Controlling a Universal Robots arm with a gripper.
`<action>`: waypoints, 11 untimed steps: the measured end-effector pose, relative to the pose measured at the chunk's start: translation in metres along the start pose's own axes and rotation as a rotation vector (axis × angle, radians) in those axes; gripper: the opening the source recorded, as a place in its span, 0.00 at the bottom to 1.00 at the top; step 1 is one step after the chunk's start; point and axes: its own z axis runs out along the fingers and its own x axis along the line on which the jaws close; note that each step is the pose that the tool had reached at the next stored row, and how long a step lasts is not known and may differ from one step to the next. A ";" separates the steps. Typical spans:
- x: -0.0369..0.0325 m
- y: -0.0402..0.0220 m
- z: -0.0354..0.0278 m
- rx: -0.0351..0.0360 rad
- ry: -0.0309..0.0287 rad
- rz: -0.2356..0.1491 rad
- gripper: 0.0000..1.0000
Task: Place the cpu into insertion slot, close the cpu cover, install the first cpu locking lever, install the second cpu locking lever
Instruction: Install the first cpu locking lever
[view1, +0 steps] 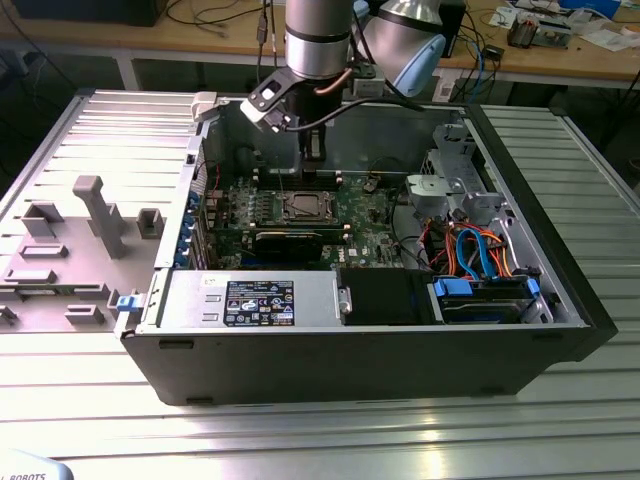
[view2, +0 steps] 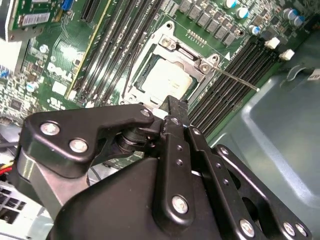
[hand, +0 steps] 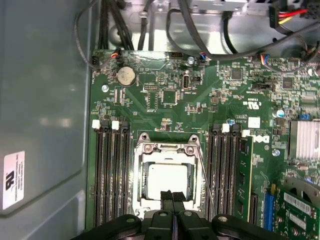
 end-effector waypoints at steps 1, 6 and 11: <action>0.0000 0.0000 0.0000 -0.0001 0.0000 -0.028 0.11; 0.0000 0.0000 0.0000 -0.0005 0.0000 -0.120 0.11; 0.0000 -0.0001 0.0000 -0.0007 0.0001 -0.187 0.11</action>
